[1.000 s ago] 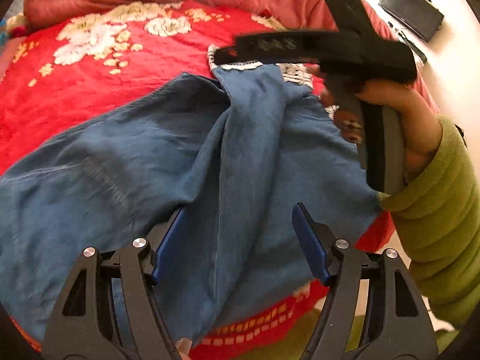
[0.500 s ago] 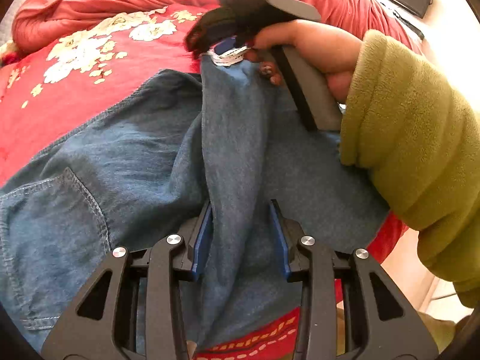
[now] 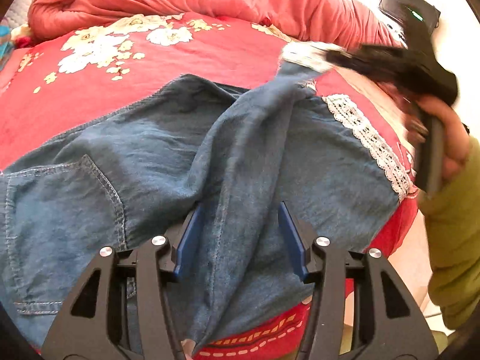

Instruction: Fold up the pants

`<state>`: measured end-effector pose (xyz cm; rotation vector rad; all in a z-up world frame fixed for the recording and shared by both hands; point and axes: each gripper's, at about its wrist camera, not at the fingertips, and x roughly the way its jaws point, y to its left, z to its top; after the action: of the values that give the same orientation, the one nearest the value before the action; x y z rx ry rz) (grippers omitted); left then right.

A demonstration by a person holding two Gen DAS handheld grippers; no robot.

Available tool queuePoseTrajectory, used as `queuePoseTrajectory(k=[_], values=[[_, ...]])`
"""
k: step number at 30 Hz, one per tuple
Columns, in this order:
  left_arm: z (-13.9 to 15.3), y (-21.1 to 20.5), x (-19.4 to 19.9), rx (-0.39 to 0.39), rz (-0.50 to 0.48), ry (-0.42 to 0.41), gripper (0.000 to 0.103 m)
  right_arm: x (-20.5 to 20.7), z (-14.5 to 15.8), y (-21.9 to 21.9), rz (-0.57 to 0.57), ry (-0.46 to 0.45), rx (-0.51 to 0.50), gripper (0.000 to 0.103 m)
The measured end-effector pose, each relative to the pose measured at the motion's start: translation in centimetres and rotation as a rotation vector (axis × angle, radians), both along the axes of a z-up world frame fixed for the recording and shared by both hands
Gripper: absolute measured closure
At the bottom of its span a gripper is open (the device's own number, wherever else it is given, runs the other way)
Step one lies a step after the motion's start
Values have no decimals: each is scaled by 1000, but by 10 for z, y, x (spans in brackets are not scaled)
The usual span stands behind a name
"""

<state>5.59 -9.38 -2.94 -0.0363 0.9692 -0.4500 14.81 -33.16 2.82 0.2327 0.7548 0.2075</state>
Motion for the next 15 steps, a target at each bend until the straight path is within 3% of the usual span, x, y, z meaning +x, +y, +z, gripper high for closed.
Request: queuePoseTrajectory(k=[2, 4, 5, 6, 9, 15], values=[[1, -2, -1, 13, -3, -12, 60, -19, 4, -17, -23, 0, 28, 94], [1, -4, -2, 39, -15, -31, 74, -38, 6, -30, -41, 11, 25, 94], [2, -5, -4, 49, -25, -40, 91, -46, 7, -33, -46, 16, 13, 94], [4, -5, -6, 57, -33, -49, 98, -52, 8, -35, -49, 19, 8, 94], [8, -7, -13, 95, -56, -80, 103, -78, 9, -42, -56, 37, 12, 94], [22, 3, -26, 137, -72, -128, 103, -122, 8, -44, -63, 65, 46, 94]])
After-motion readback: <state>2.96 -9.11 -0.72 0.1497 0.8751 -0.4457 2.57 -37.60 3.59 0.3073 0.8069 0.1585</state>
